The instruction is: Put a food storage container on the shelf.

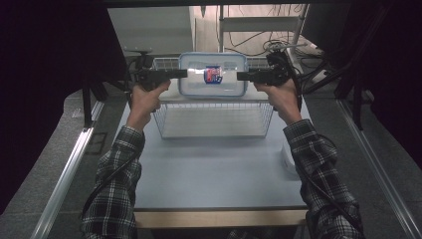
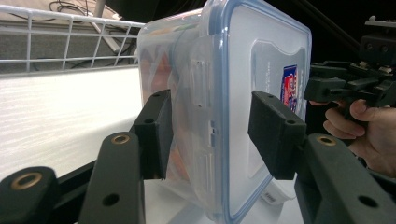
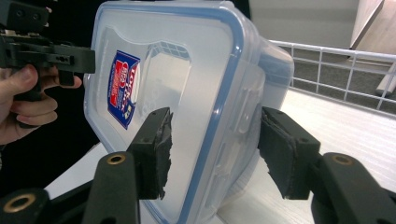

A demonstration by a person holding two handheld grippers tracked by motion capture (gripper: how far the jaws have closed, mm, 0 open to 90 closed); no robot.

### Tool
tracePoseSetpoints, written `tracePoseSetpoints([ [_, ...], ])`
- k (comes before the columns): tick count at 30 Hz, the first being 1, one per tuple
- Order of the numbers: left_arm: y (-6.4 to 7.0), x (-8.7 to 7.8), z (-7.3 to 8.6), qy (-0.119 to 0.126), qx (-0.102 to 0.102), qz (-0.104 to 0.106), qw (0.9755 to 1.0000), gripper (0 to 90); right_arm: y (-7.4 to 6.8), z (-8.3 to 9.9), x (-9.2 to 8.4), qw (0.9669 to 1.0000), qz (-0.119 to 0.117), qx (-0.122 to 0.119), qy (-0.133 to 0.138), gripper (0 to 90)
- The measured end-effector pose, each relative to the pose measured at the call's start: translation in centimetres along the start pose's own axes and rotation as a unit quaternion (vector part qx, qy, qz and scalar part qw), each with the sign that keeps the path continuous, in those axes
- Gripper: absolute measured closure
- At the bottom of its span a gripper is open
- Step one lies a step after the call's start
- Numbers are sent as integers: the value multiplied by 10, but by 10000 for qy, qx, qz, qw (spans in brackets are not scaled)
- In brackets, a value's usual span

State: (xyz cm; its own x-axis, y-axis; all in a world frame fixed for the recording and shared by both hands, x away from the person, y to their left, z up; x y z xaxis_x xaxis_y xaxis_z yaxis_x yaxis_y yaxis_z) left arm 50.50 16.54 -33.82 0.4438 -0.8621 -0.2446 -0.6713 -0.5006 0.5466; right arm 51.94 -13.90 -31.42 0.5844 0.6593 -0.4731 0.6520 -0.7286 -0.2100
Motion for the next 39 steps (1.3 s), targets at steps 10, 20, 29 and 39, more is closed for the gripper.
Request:
tracePoseSetpoints([
  [10,0,1,1,-120,102,-142,9998,497,2,1,1,10000,-20,-10,-77,437],
  [20,-4,11,7,-328,217,-445,9982,535,16,1,8,9989,-131,413,-176,388],
  [29,-2,13,6,-305,187,-538,9979,508,20,-5,16,9982,211,524,-189,336],
  [39,-3,15,3,-197,239,-670,9973,437,20,-8,20,9983,409,418,-84,445],
])
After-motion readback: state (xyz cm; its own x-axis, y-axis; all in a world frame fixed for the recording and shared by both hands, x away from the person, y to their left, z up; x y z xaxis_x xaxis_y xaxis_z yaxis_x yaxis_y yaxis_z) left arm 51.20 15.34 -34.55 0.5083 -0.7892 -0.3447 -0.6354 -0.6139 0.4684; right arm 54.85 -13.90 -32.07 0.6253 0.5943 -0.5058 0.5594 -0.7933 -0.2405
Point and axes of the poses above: each handheld gripper's, and its own axes: x roughly forward along the jaws, z roughly out of its underside, y roughly to its right, the point moved 5 cm from there along x, roughly forward along the jaws, and after that the axes turned 7 degrees about z, right-handed, at the moved point
